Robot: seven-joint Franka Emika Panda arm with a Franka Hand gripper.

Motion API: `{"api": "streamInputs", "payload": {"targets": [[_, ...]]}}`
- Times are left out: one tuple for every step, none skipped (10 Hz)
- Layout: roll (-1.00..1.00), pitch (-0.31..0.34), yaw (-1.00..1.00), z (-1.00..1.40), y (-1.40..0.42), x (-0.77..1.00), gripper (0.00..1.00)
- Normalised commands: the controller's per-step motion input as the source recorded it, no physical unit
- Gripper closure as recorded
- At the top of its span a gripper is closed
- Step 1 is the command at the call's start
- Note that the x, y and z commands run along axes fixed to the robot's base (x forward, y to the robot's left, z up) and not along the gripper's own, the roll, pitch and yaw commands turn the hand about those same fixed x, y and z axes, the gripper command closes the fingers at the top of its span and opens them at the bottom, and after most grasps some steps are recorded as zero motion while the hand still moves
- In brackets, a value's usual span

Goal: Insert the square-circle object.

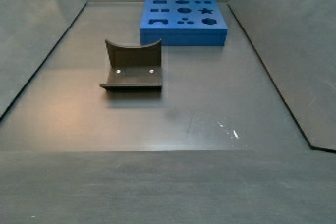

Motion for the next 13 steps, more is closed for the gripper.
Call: {"api": "streamInputs", "payload": {"targets": [[0.0, -0.04, 0.2, -0.75, -0.51, -0.64, 1.0], [0.0, -0.119, 0.2, -0.73, -0.51, -0.63, 1.0], [-0.05, -0.197, 0.16, -0.67, -0.42, -0.53, 1.0], [-0.02, -0.31, 0.09, -0.54, -0.29, -0.39, 1.0], [-0.03, -0.339, 0.08, -0.49, -0.3, -0.35, 1.0], [-0.08, -0.367, 0.06, -0.43, -0.21, -0.25, 1.0], [-0.08, -0.24, 0.01, -0.48, -0.11, -0.08, 1.0], [-0.02, -0.114, 0.0, -0.55, -0.13, -0.01, 1.0], [-0.06, -0.036, -0.01, -0.5, 0.0, 0.0, 1.0], [-0.06, -0.04, -0.01, -0.49, 0.0, 0.0, 1.0], [-0.08, -0.041, 0.0, -0.45, -0.03, 0.0, 1.0], [0.0, -0.05, 0.0, -0.5, -0.06, -0.04, 1.0], [0.01, -0.091, -0.01, -0.57, -0.12, -0.07, 1.0]]}}
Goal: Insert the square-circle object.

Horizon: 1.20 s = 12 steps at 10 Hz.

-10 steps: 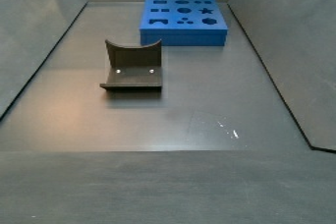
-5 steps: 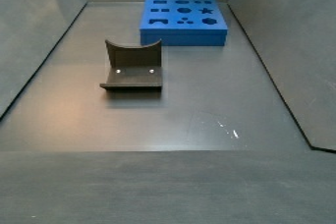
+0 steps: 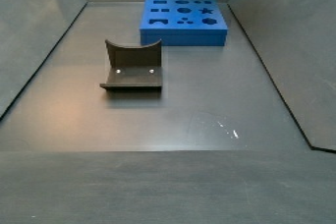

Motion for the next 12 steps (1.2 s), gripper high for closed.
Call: {"api": "streamInputs", "payload": {"targets": [[0.03, -0.129, -0.02, -0.53, -0.1, -0.02, 1.0], [0.13, -0.083, -0.04, -0.47, -0.12, -0.04, 1.0], [0.15, -0.003, -0.04, -0.32, -0.07, 0.0, 1.0], [0.18, 0.0, -0.07, -0.23, -0.05, 0.0, 1.0], [0.15, 0.06, -0.15, -0.19, 0.0, 0.0, 1.0], [0.16, 0.069, -0.17, -0.22, 0.0, 0.0, 1.0], [0.19, 0.03, -0.16, -0.2, 0.0, 0.0, 1.0], [0.15, 0.0, -0.14, -0.3, -0.03, 0.0, 1.0], [0.06, 0.0, -0.06, -0.23, -0.09, 0.0, 1.0], [0.01, 0.0, 0.0, -0.15, -0.07, 0.04, 1.0], [0.0, 0.0, 0.0, -0.06, -0.09, 0.02, 1.0], [0.0, 0.0, 0.0, -0.03, -0.08, 0.05, 1.0]]}}
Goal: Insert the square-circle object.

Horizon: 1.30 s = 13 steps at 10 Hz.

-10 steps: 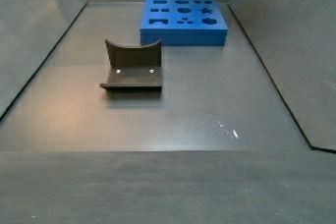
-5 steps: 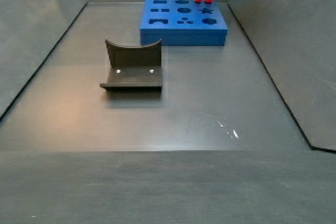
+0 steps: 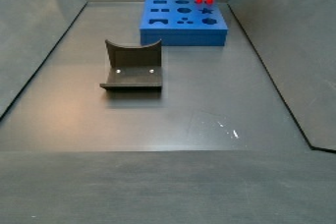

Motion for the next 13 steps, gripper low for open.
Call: {"api": "streamInputs", "payload": {"targets": [[0.08, 0.0, 0.0, -0.18, 0.0, 0.07, 1.0], [0.14, 0.033, 0.0, -0.22, -0.03, 0.18, 1.0], [0.08, 0.076, 0.0, -0.21, 0.0, 0.23, 1.0], [0.02, 0.067, 0.0, -0.19, 0.0, 0.22, 1.0], [0.03, 0.07, 0.0, -0.23, 0.0, 0.2, 1.0], [0.05, 0.049, 0.0, -0.29, 0.0, 0.15, 1.0], [0.1, 0.0, 0.0, -0.44, -0.01, 0.0, 1.0], [0.17, -0.136, 0.0, -0.61, -0.05, 0.0, 1.0], [0.22, -0.199, 0.0, -0.68, -0.06, -0.06, 1.0], [0.21, -0.23, 0.0, -0.64, -0.06, -0.07, 1.0], [0.2, -0.25, 0.0, -0.62, -0.03, -0.08, 1.0], [0.15, -0.293, 0.0, -0.61, -0.05, -0.1, 1.0], [0.12, -0.333, 0.02, -0.58, -0.03, -0.16, 1.0]]}}
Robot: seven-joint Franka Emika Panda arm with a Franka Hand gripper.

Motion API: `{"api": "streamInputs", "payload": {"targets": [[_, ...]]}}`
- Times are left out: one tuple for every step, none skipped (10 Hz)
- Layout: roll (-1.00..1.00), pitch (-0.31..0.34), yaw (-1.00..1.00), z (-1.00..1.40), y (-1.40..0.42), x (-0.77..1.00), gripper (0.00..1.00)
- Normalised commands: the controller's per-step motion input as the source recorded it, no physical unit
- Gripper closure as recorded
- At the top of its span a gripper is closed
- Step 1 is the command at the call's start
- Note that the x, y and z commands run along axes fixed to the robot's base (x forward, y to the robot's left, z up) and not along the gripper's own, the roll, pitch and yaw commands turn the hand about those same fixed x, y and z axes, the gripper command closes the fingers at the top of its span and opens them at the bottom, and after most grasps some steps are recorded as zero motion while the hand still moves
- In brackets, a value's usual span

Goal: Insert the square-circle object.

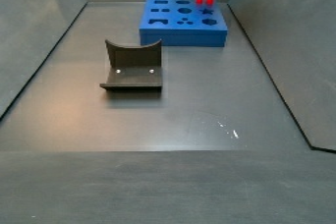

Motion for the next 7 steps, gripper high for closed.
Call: {"api": "streamInputs", "payload": {"targets": [[0.15, -0.306, 0.0, -0.61, -0.06, -0.17, 1.0], [0.19, -0.196, 0.0, -0.78, -0.19, -0.16, 1.0], [0.21, -0.166, 0.0, -0.8, -0.2, -0.18, 1.0], [0.3, -0.139, 0.0, -0.69, -0.28, 0.0, 1.0], [0.31, -0.016, -0.03, -0.62, -0.38, 0.05, 1.0], [0.0, 0.0, 0.0, -0.03, 0.0, 0.01, 1.0], [0.0, 0.0, 0.0, 0.0, 0.0, 0.0, 1.0]]}}
